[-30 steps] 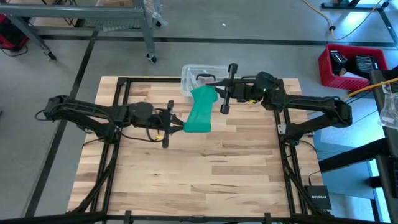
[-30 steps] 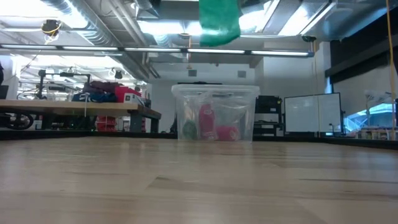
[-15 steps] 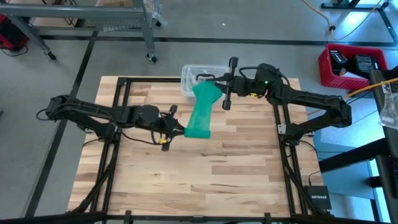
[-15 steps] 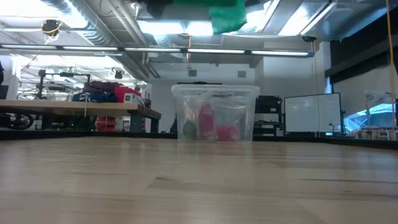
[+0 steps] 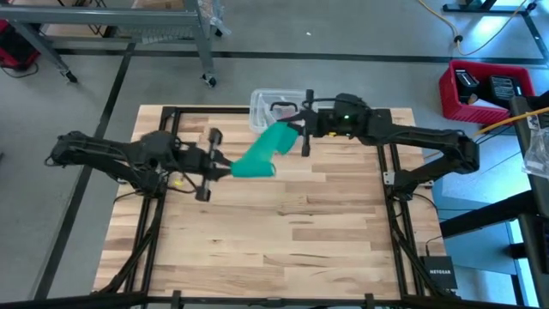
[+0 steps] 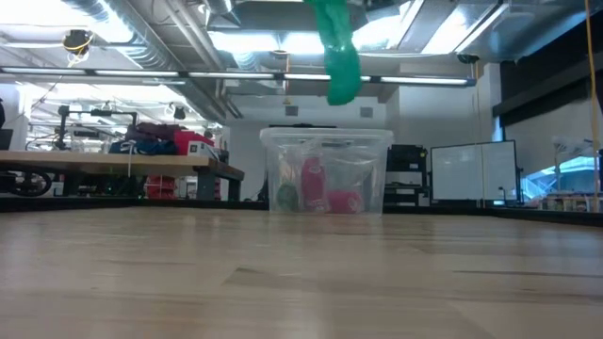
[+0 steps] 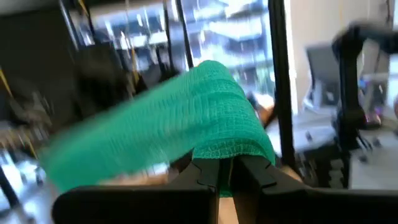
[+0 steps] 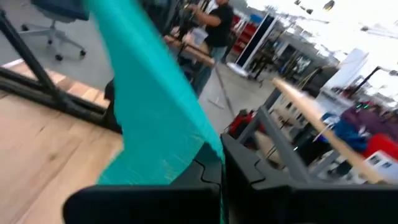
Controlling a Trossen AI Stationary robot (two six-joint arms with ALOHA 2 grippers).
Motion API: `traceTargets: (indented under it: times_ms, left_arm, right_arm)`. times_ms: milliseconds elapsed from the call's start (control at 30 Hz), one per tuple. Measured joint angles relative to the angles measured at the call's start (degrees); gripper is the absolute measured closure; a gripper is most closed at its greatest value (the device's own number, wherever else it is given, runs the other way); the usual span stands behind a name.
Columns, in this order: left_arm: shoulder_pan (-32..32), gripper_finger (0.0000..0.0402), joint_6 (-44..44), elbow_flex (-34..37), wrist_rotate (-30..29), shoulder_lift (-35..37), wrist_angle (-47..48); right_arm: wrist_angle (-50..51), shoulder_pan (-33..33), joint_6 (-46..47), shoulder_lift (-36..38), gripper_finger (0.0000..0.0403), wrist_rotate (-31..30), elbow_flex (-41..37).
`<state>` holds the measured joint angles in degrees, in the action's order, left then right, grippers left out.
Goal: Roll bandage
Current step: Roll the green bandage
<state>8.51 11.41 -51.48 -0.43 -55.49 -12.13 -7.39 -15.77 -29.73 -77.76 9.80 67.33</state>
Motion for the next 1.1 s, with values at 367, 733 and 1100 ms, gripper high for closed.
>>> traceTargets:
  times_ms: [367, 733, 1100]
  left_arm:
    - [-4.17, 0.0389, 5.62, 0.04, -11.60, 8.45, -3.59]
    - [-8.92, 0.0389, 7.09, 0.04, -14.09, 5.38, 1.51]
    - [-9.35, 0.0389, 8.05, 0.02, -14.09, 0.20, -0.36]
  right_arm:
    - [1.67, 0.04, 5.81, -5.66, 0.0400, 3.26, 0.04]
    - [1.25, 0.02, 22.62, -5.70, 0.0388, 7.20, 0.00]
    - [1.49, -0.01, 27.87, -6.46, 0.0214, 8.85, -0.07]
